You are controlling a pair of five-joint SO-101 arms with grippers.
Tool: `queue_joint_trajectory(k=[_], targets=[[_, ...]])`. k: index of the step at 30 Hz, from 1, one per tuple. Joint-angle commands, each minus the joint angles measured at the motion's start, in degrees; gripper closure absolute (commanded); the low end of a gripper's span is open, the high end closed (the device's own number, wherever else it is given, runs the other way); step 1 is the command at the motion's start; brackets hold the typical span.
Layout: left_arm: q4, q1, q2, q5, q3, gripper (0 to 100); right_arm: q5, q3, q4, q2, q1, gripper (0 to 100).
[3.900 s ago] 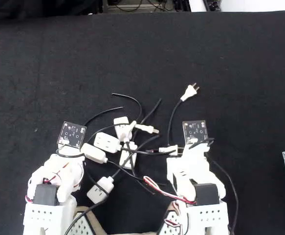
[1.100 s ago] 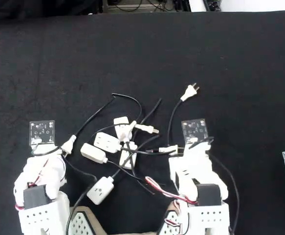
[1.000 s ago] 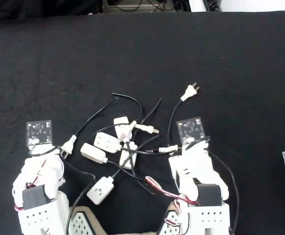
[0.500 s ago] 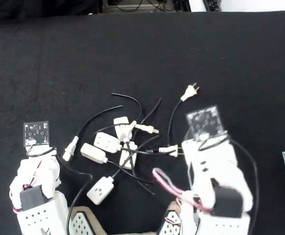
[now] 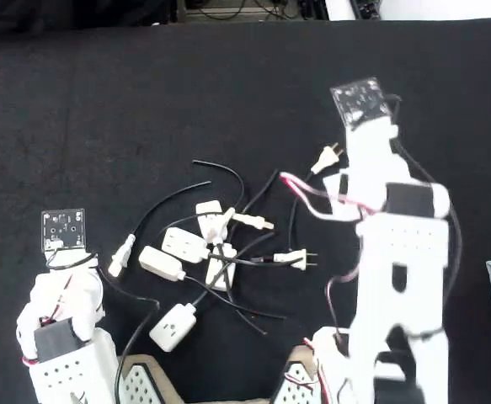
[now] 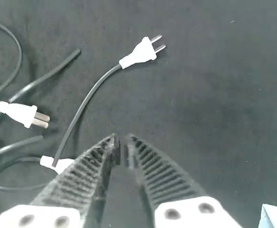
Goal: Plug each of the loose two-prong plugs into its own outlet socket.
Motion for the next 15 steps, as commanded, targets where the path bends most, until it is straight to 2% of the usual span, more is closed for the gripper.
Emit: queue_joint_trajectory(k=[1,3,7,11,15], targets=[[-1.1,-0.5,-0.5,-0.5,-0.9,97,4.5,-6.4,0.2,9.2,0.9,85.0],[-1.1,-0.4,-0.5,-0.5,-0.9,97,8.2,-7.1,0.2,12.5,0.7,82.4],[-1.5,-0.4,-0.5,-0.5,-0.2,97,12.0,-7.1,2.6,16.7,-1.7,84.6],[-1.5,0.7,-0.5,-0.5,0.0,97,15.0,-6.8,10.7,18.9,-8.7,87.6],[-1.5,0.7,-0.5,-0.5,0.0,97,15.2,-2.9,10.6,20.4,-15.3,87.7]])
